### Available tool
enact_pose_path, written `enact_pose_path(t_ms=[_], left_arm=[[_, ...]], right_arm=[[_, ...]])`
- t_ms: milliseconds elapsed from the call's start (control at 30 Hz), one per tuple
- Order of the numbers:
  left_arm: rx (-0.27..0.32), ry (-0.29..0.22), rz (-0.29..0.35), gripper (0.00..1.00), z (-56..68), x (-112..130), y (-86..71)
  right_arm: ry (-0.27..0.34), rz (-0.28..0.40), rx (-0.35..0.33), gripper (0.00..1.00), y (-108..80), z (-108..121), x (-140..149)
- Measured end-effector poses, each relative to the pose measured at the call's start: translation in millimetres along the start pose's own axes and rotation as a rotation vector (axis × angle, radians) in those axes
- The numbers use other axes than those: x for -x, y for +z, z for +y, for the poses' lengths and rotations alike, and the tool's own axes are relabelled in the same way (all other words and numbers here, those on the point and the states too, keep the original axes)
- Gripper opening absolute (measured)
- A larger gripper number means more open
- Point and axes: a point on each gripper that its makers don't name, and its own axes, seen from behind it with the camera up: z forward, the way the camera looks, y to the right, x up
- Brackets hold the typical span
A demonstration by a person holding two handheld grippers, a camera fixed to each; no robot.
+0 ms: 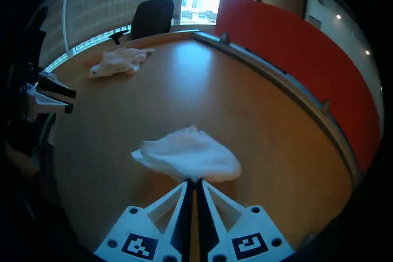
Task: Fold towel
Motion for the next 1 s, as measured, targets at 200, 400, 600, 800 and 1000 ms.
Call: enact_pose_path(t_ms=[200, 400, 600, 800, 1000], left_arm=[[0.010, 0.010, 0.015, 0.91, 2.4, -9, -3.3], [0.020, 0.012, 0.023, 0.91, 5.3, -15, -4.7], [0.030, 0.023, 0.028, 0.91, 9.6, -18, -5.5], [0.034, 0.033, 0.027, 0.91, 11.8, -19, -5.6], [0.036, 0.037, 0.026, 0.91, 13.1, -21, -4.1]], right_arm=[[-0.024, 0.048, 0.024, 0.05, -21.5, 14, -36], [-0.040, 0.076, 0.050, 0.05, -42.2, 27, -58], [-0.041, 0.082, 0.068, 0.05, -56.8, 35, -61], [-0.022, 0.091, 0.075, 0.05, -66.3, 42, -59], [-0.006, 0.094, 0.089, 0.05, -78.4, 55, -55]])
